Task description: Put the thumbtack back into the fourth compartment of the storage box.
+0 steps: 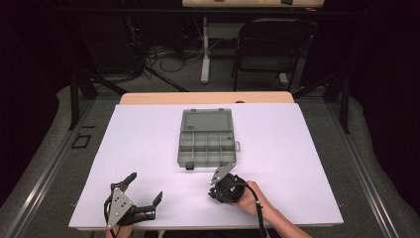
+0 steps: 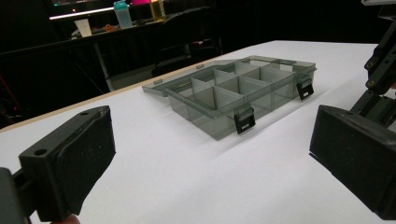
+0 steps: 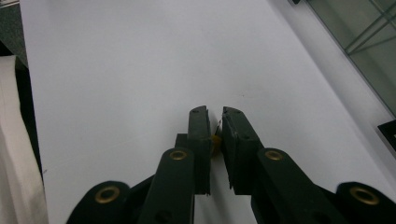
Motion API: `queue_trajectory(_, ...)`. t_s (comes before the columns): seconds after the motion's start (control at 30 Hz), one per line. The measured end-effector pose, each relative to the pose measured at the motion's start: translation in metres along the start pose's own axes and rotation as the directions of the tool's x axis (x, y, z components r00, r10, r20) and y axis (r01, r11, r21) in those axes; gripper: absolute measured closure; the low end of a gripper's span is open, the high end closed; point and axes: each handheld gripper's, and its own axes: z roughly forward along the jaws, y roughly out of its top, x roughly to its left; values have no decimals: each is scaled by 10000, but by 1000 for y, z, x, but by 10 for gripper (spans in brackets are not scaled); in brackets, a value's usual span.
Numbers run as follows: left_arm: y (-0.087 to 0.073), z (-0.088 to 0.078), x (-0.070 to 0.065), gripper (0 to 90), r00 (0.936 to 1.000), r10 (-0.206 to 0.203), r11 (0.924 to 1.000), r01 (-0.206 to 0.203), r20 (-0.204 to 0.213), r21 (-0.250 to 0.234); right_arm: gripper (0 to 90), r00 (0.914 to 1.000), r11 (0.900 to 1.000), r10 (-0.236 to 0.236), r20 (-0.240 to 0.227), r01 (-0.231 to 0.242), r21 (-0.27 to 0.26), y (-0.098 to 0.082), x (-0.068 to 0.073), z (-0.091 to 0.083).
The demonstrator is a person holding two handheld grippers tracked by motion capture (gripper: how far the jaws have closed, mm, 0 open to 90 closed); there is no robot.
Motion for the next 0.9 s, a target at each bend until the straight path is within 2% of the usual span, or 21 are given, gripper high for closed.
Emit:
queue_trajectory(0.27,0,0,-1,1,10000,21,10000,-21,11,-5,831,9998,9996,194,-61,-196,-217,0,-3,-3)
queue_trajectory(0.9,0,1,-1,1,10000,21,10000,-22,38,67,830,9978,9968,397,535,-359,-713,2,-15,-20)
